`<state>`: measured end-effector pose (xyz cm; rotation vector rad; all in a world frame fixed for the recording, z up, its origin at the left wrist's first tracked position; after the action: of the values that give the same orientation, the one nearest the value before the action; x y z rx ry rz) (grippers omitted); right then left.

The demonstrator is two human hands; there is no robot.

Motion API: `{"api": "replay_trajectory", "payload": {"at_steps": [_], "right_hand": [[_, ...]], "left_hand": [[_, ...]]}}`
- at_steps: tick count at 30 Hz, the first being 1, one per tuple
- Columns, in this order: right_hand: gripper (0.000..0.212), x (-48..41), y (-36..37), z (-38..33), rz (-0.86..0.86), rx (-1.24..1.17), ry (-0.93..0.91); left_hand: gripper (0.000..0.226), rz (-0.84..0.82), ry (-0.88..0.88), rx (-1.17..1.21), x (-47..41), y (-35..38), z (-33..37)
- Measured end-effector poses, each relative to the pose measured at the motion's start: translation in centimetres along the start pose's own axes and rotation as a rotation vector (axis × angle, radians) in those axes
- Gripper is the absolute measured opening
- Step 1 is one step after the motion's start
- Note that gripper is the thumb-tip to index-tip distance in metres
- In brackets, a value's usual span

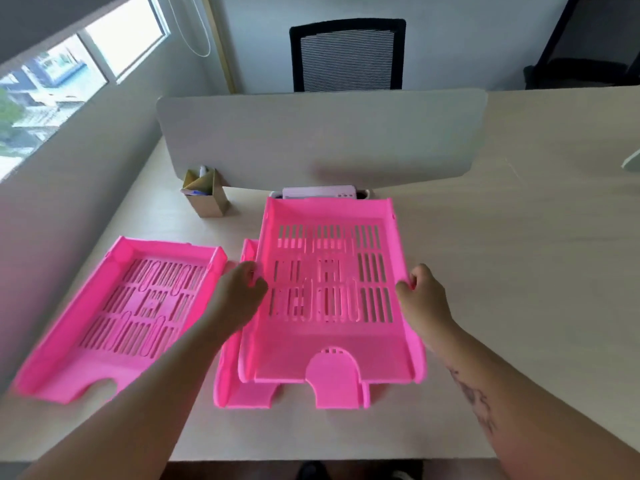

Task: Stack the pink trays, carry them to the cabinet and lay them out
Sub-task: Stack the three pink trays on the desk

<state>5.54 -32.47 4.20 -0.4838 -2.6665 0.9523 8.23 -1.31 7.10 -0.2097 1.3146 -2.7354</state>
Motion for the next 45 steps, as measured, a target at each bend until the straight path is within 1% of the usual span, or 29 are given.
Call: {"api": "replay_trajectory", "payload": {"at_steps": [3, 7, 11, 15, 17, 20, 22, 24, 27, 30, 37, 41, 43, 45], "right_hand": [[0.020, 2.8, 3.1, -0.4, -0.010, -0.015, 0.010], [0.024, 4.6, 5.2, -0.2, 0.009, -0.010, 0.028], [0.020, 4.9, 6.5, -0.5, -0.013, 0.024, 0.040], [0.015, 5.2, 7.0, -0.3, -0.017, 0.033, 0.034], [0.016, 5.3, 7.2, -0.4, -0.021, 0.023, 0.032], [0.018, 5.6, 7.7, -0.7, -0.047, 0.034, 0.024], [0.017, 5.8, 8.0, -0.7, -0.050, 0.043, 0.006], [0.016, 5.6, 8.1, -0.6, -0.060, 0.042, -0.001], [0.015, 4.7, 8.1, -0.1, -0.062, 0.024, 0.011], [0.021, 3.6, 7.5, 0.9, -0.053, 0.020, 0.024], [0.027, -0.6, 4.6, 2.9, -0.008, 0.048, 0.010], [0.028, -2.4, 3.5, 3.3, -0.029, 0.074, 0.011], [0.036, -2.6, 2.8, 2.3, -0.006, 0.096, -0.024], [0.047, -2.8, 2.3, 0.1, 0.069, 0.155, -0.130]], "left_hand": [[0.022, -0.010, -0.005, -0.004, 1.2, -1.4, -2.9], [0.026, -0.014, -0.003, -0.027, 2.0, -1.4, -4.9], [0.023, -0.006, -0.057, -0.013, 1.8, -1.1, -6.5], [0.023, -0.047, -0.078, -0.020, 1.9, 0.0, -7.9], [0.027, -0.033, -0.106, 0.034, 2.2, 0.4, -8.4], [0.021, -0.001, -0.137, 0.054, 2.2, 0.5, -8.9], [0.027, 0.013, -0.164, 0.040, 1.7, 0.3, -9.5], [0.034, 0.005, -0.209, 0.089, 1.5, 0.5, -10.0], [0.040, -0.016, -0.288, 0.249, 1.8, 1.6, -9.7], [0.039, -0.026, -0.316, 0.351, 1.7, 2.9, -8.4], [0.045, -0.030, -0.334, 0.355, -0.5, 6.0, -4.7], [0.045, -0.032, -0.342, 0.348, -1.3, 7.0, -3.4], [0.044, -0.038, -0.338, 0.328, -1.3, 6.8, -3.0], [0.051, -0.010, -0.319, 0.298, -1.3, 5.6, -2.9]]}}
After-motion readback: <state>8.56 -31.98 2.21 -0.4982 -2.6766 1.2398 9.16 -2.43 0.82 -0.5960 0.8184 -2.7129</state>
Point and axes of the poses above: each hand's wrist, its own x-axis away from the middle knuckle, its own y-axis out of the palm, z = x × y, the point moved 5 cm from there along -x, towards the middle knuckle, and after that the axes turned 5 degrees about z, right-handed, at the moved point
